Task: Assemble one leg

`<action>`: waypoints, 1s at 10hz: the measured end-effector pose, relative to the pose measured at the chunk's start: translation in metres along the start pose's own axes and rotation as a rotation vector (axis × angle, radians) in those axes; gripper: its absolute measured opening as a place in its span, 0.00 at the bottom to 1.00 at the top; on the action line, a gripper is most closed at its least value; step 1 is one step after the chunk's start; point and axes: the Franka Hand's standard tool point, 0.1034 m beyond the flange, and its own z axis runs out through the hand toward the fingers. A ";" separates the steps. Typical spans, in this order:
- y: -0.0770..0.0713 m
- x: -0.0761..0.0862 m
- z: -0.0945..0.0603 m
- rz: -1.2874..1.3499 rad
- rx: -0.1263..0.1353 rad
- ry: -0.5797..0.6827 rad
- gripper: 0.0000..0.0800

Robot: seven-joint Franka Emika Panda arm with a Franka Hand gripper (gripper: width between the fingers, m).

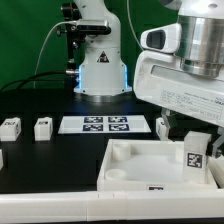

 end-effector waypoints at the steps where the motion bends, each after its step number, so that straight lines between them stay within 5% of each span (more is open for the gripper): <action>1: 0.000 -0.001 0.002 -0.001 -0.002 -0.001 0.77; 10: 0.000 -0.002 0.003 -0.004 -0.005 -0.001 0.81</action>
Offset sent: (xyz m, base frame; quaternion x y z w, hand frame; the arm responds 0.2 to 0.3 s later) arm 0.0000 0.0000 0.0000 0.0000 0.0000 0.0000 1.0000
